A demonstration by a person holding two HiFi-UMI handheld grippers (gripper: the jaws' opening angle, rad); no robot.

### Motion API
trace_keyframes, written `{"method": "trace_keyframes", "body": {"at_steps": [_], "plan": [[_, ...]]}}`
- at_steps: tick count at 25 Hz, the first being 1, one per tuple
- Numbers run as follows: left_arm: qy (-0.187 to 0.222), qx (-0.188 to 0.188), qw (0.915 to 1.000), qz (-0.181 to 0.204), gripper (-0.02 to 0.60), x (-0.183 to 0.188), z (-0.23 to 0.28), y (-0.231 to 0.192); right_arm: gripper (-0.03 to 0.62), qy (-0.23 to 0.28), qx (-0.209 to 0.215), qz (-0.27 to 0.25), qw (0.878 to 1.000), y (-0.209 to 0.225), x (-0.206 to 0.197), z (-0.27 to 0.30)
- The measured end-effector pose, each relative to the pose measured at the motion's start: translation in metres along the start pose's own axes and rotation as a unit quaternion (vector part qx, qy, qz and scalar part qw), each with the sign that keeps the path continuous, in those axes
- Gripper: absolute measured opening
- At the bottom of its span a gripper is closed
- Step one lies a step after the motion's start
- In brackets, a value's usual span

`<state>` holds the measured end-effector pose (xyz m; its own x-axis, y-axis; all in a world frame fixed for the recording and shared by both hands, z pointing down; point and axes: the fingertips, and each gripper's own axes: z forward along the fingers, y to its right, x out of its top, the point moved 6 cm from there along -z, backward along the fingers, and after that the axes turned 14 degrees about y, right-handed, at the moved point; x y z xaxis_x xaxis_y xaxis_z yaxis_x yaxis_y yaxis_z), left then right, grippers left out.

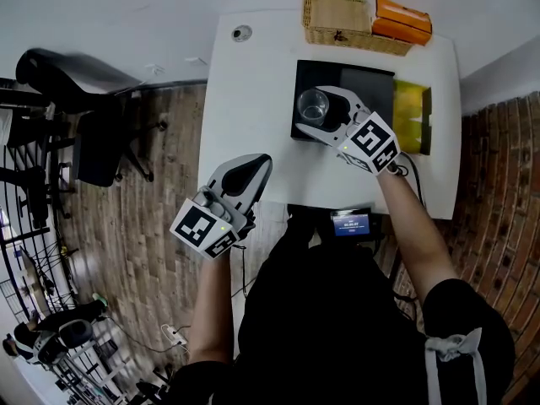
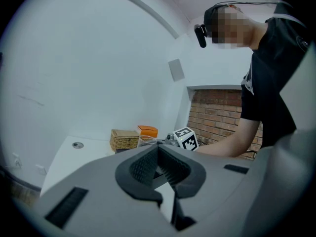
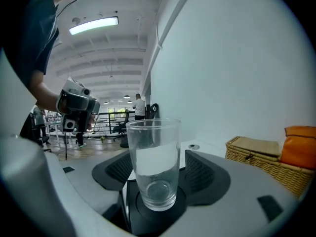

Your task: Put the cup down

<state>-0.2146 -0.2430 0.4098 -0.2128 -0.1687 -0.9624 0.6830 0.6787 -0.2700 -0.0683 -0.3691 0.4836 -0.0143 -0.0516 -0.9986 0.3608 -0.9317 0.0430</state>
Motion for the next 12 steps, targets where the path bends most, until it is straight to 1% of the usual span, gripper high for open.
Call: {"method": "trace_keyframes", "body": {"at_steps": [2,3,9,12], "plan": [[-0.001,-0.002,1.0,-0.001,0.008,0.0,0.001,0.001,0.338,-0.005,-0.003,0.006,1.0,0.001,-0.002,-0.006],[-0.001,-0.003,1.0,-0.001,0.008,-0.001,0.001,0.002,0.342,-0.009,-0.004,0.007,1.0,0.0,-0.004,-0.008],[-0.002,-0.007,1.0,-0.001,0.008,-0.003,0.001,0.005,0.342,-0.01,-0.018,0.021,1.0,-0.003,-0.007,-0.034],[-0.002,-0.009,1.0,-0.002,0.008,-0.006,0.0,0.008,0.342,0.004,-0.036,0.05,0.998,-0.004,-0.007,-0.055]]}}
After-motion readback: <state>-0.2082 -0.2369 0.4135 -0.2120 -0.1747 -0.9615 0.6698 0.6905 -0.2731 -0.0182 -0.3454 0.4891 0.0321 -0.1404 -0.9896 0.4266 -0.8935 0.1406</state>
